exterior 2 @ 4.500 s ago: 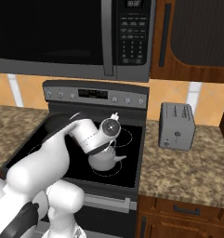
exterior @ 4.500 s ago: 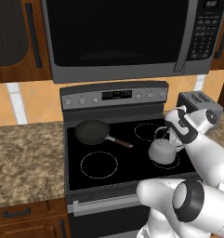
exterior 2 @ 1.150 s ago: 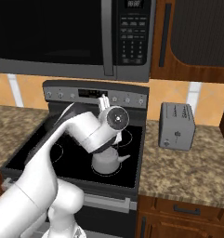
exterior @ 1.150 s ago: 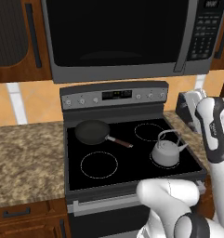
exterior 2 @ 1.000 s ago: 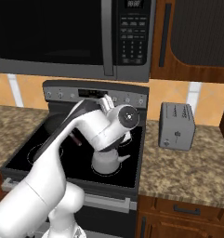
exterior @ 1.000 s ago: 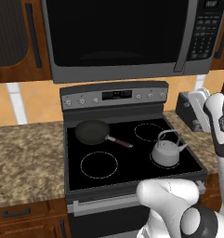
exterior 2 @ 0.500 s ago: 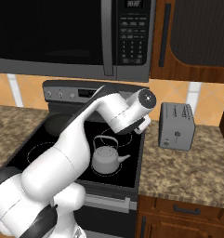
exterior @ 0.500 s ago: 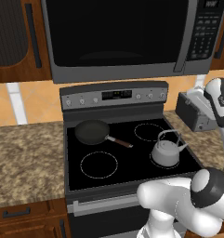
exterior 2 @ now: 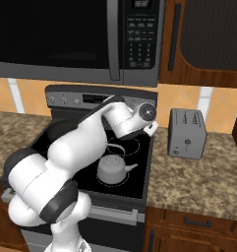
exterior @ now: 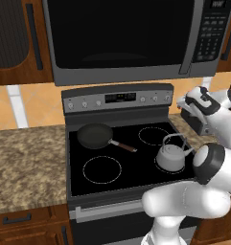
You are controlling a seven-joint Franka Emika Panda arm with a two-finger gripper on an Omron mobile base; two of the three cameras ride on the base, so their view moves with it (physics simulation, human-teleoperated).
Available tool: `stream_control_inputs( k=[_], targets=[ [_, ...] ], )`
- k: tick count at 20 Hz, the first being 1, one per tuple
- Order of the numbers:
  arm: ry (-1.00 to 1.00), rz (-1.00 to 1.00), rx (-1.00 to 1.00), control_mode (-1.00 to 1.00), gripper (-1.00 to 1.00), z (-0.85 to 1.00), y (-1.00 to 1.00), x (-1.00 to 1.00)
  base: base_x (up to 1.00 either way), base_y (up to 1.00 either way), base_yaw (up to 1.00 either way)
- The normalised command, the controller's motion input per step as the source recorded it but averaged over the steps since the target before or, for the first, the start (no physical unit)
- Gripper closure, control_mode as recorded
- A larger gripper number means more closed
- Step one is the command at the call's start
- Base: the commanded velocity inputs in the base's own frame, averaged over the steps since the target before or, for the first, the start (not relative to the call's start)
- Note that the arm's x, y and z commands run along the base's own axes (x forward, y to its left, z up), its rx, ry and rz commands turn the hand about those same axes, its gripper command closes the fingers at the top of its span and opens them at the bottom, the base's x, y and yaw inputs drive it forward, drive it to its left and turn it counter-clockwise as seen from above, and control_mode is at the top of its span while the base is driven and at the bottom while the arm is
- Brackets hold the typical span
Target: Pick the kettle from the counter and place it on a stove burner. Then turn the burner on.
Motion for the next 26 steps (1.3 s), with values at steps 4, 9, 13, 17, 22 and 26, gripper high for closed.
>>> stream_control_inputs(
  k=[4, 9, 13, 17, 22, 26],
  targets=[
    [0.01, 0.00, 0.00, -1.00, -1.00, -0.05, 0.00, 0.71, 0.00, 0.00, 0.00],
    [0.07, 0.00, 0.01, -1.00, -1.00, 0.00, -0.02, 0.37, 0.00, 0.00, 0.00],
    [0.20, 0.00, 0.00, -1.00, -1.00, 0.00, -0.01, 0.50, 0.00, 0.00, 0.00],
    [0.01, 0.00, 0.00, -1.00, -1.00, 0.00, -0.03, 0.08, 0.00, 0.00, 0.00],
    [-0.03, -0.01, 0.00, -1.00, -1.00, 0.00, -0.34, 0.42, 0.00, 0.00, 0.00],
    [-0.20, 0.00, -0.05, -1.00, -1.00, -0.09, -0.39, 0.40, 0.00, 0.00, 0.00]
  ],
)
